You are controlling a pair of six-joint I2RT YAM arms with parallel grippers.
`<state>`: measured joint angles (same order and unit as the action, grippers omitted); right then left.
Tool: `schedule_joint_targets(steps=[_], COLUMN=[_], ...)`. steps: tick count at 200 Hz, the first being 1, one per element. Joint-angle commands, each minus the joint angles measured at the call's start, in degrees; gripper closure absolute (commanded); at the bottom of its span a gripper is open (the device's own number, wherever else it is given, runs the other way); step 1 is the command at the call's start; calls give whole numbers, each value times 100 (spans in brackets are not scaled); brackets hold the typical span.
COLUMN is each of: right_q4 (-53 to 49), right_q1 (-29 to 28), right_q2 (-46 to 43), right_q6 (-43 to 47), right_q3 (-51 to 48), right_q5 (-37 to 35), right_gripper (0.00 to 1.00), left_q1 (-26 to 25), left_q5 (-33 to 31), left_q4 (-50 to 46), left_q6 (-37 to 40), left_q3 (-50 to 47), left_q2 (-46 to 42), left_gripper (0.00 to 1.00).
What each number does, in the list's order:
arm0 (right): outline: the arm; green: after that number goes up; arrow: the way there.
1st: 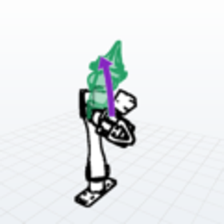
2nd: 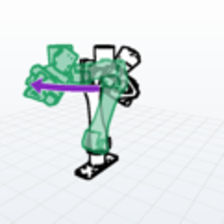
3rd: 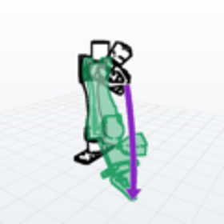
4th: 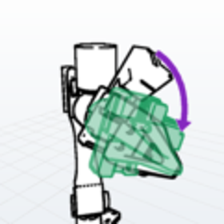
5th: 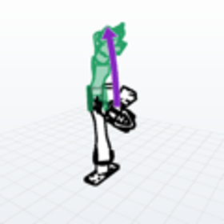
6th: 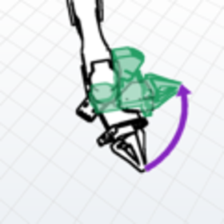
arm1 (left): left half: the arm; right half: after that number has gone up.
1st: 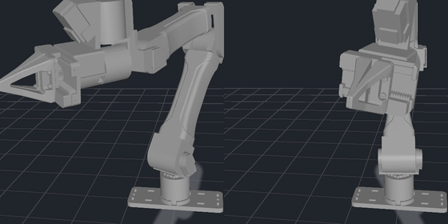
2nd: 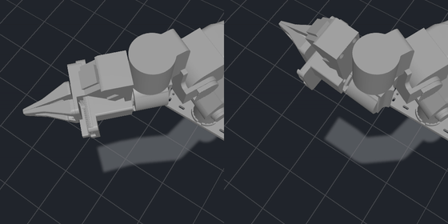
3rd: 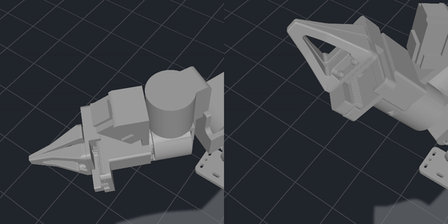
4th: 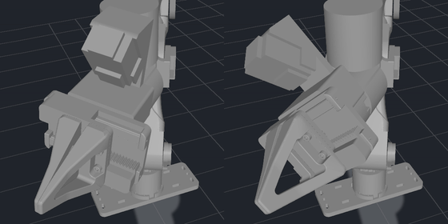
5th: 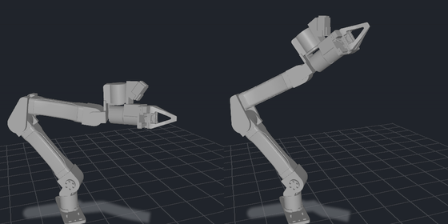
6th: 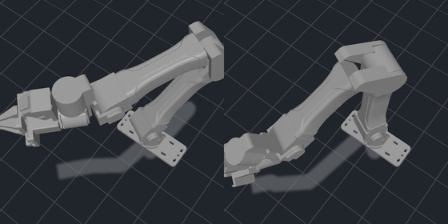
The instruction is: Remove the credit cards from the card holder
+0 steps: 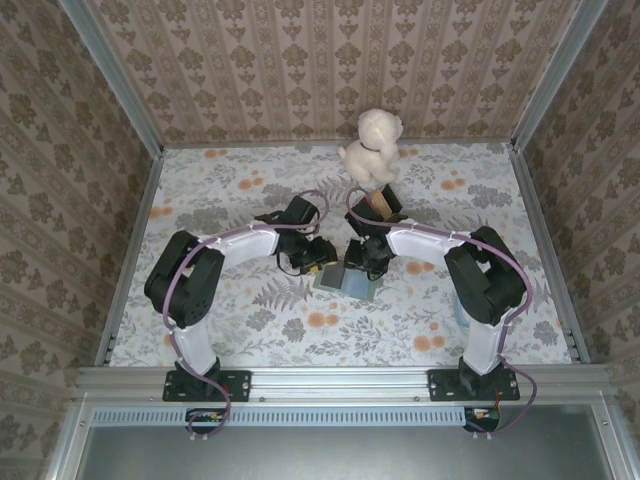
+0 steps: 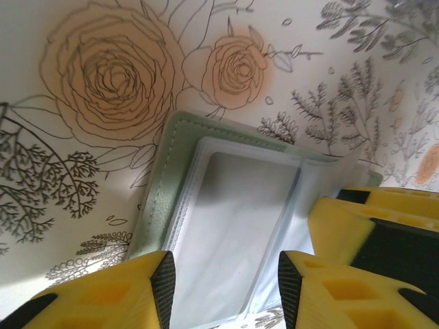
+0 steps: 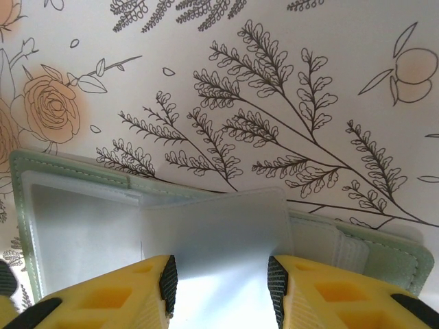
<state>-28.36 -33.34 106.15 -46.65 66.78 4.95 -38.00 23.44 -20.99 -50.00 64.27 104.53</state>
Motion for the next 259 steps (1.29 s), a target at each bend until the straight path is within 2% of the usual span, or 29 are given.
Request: schedule_joint_targets(steps=[1,114,154,188,212,245,259], right_q4=[135,234,234,243,243,247,252], right_q1=[74,91,100,108,109,117,117], right_q2=[174,178,181,204,220,243,257], right_q6=[-62,-120,-125,-124,-125,-115,-120], right_q3=[-182,-315,-322,-328,-328,-337,-328], right_q5=[-57,61,67,87,102,120,137], right_gripper=[55,55,55,55,55,55,55], left_q1=[-62,-117,-138,-138,-166,-174,-173], left_q5=[99,90,-345,-266,-132,167,212], left_q4=[-80,-219,-577,-526,-450,-162,-160], left_q6=[-36,90,267,280,262,223,211], left_q3=[62,209,301,272,268,245,263], left_q2=[172,256,121,187,274,237,211], left_gripper=[53,47,47,55,57,68,70])
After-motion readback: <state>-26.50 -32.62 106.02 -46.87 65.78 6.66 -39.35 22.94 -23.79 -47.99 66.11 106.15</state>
